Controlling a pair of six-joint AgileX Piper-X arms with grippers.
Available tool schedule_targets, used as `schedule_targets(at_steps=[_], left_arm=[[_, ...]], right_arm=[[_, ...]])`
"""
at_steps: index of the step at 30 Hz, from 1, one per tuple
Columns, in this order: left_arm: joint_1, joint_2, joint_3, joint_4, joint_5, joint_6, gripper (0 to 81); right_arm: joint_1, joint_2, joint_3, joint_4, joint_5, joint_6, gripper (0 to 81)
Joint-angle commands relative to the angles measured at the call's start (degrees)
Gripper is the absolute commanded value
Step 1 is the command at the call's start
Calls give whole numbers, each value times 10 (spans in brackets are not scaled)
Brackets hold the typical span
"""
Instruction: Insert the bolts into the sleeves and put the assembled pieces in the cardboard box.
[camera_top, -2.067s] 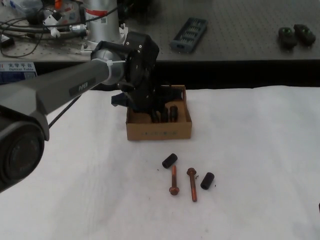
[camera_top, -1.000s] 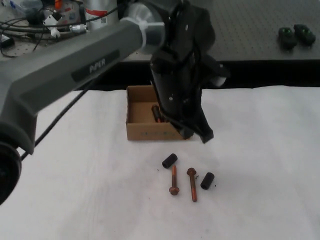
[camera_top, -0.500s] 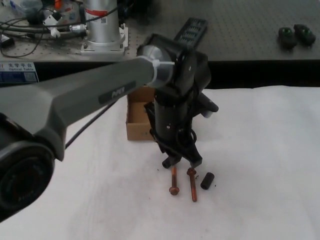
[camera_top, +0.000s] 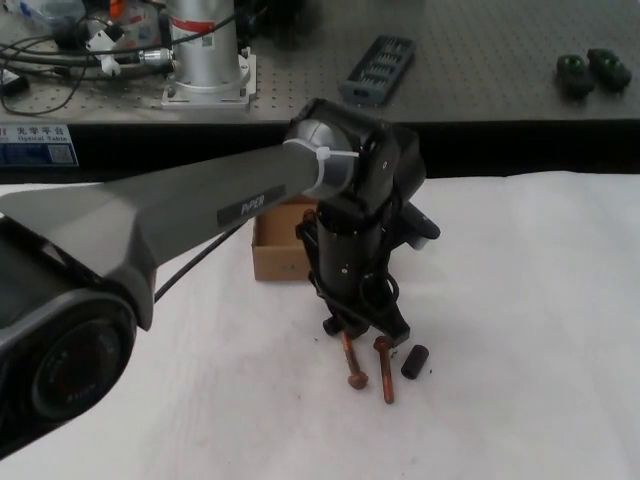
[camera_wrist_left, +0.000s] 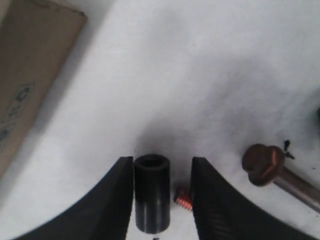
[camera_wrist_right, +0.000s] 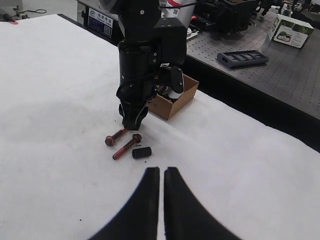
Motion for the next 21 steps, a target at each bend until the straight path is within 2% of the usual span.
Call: schedule_targets(at_steps=[1,5,13,16,19,21], left_arm=[[1,11,1,21,-18,-4,285],[1,11,1,39,-83,-4,285],[3,11,1,78,-79,-4,283],[3,11,1,79,-78,-6,218],[3,11,1,73,-76,-7,117],[3,11,1,73,-76,-7,90]], right_arm=[[-3,4,-4,0,1,2,39],[-3,4,-4,0,1,2,39],[-3,4,-4,0,1,2,39],[-3,4,-4,0,1,2,39],[-3,4,-4,0,1,2,39],[-3,4,-4,0,1,2,39]])
